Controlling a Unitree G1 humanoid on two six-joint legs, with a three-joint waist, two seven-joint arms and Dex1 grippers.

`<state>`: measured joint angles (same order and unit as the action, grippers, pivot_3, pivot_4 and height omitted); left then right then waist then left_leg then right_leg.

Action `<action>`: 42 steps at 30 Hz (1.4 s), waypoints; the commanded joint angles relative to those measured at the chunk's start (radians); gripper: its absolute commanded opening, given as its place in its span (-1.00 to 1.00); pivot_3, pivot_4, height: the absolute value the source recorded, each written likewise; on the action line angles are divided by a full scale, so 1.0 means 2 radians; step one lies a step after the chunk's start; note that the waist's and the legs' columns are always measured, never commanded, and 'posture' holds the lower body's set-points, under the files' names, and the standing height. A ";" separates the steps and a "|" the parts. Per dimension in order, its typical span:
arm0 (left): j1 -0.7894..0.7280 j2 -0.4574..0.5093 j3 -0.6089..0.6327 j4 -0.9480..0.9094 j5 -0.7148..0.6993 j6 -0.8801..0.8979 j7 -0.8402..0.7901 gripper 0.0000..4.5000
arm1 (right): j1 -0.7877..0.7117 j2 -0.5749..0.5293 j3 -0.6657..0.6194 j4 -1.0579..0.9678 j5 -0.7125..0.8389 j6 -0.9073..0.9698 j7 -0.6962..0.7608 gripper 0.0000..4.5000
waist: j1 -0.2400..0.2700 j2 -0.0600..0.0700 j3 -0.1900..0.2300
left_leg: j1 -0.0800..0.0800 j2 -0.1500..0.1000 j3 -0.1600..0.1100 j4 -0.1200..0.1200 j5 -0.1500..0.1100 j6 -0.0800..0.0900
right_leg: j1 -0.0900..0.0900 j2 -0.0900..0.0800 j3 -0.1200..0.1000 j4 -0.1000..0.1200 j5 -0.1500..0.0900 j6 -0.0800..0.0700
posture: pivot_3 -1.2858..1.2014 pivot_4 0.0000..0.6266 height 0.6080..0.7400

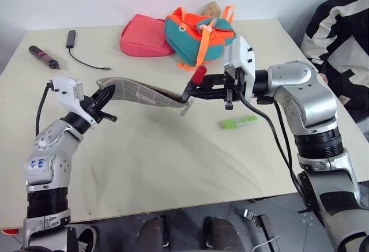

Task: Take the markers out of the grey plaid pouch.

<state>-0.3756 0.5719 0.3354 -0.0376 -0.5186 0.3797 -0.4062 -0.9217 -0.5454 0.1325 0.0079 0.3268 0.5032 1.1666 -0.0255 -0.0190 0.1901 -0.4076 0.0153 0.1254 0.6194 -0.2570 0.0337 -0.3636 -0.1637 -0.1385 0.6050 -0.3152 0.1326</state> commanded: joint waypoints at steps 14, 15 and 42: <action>0.032 0.045 -0.102 0.011 0.266 -0.188 0.033 -1.00 | -0.006 -0.083 0.118 0.112 -0.246 -0.272 -0.058 -0.76 | -0.001 0.000 0.000 | -0.001 -0.001 0.005 -0.002 0.000 0.001 | -0.004 -0.001 0.004 0.000 0.001 0.002 | 0.03 -0.52 1.00; 0.032 0.043 -0.105 0.012 0.271 -0.191 0.033 -1.00 | -0.007 -0.090 0.134 0.134 -0.280 -0.302 -0.072 -0.76 | -0.002 0.000 0.000 | -0.001 0.000 0.005 -0.002 0.000 0.001 | -0.005 -0.001 0.004 0.000 0.001 0.002 | 0.03 -0.52 1.00; 0.093 0.002 -0.095 -0.045 0.179 -0.169 -0.054 1.00 | 0.060 0.024 0.019 0.035 -0.102 -0.107 -0.036 0.89 | -0.002 -0.001 0.000 | 0.000 0.001 0.008 -0.002 0.002 0.003 | -0.005 -0.001 0.004 0.002 0.002 0.000 | 0.03 -0.52 1.00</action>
<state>-0.2008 0.5725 0.1064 -0.0630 -0.0922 0.0261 -0.4831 -0.8174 -0.4991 0.2178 0.1426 0.0437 0.2276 1.0788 -0.0286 -0.0202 0.1893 -0.4069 0.0181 0.1403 0.6164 -0.2531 0.0408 -0.3741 -0.1662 -0.1319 0.6092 -0.3114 0.1333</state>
